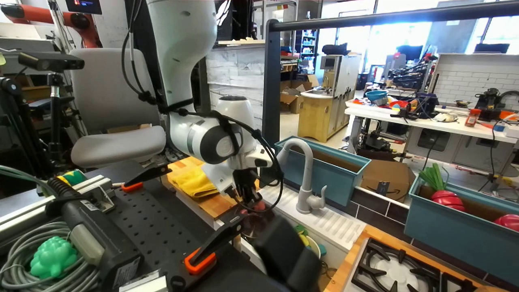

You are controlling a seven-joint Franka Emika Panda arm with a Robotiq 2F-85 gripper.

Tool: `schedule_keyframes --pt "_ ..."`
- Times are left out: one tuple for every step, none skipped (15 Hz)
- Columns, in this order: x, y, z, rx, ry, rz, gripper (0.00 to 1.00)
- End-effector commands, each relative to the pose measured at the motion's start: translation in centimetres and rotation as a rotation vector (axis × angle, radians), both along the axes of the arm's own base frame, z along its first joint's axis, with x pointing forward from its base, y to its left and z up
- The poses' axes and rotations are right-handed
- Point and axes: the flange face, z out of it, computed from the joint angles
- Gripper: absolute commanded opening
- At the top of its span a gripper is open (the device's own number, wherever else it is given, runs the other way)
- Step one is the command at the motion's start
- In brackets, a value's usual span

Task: Wipe the counter with the towel. Remove the things from the dishes in the sink and put them on the counter and the stove

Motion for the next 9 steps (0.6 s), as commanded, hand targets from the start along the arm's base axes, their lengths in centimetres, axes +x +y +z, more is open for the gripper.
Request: schedule_keyframes --pt "-3.4 1.1 6.8 -0.019 -0.087 0.076 0.02" --pt "-4.2 1.5 8.3 -0.024 -0.113 0.093 0.02" --pt "-4.6 2.1 9.5 -0.02 -0.137 0.117 0.02" --pt "-4.9 3.1 10.5 -0.006 -0.175 0.148 0.02" --pt "-5.1 4.5 11.5 0.023 -0.19 0.18 0.02" --pt "-5.1 6.1 12.1 0.054 -0.202 0.215 0.02" --pt "-4.9 8.2 12.3 0.088 -0.208 0.249 0.02" --pt "-4.5 10.1 12.3 0.111 -0.231 0.265 0.02" --pt "-4.0 12.3 12.2 0.144 -0.235 0.279 0.02"
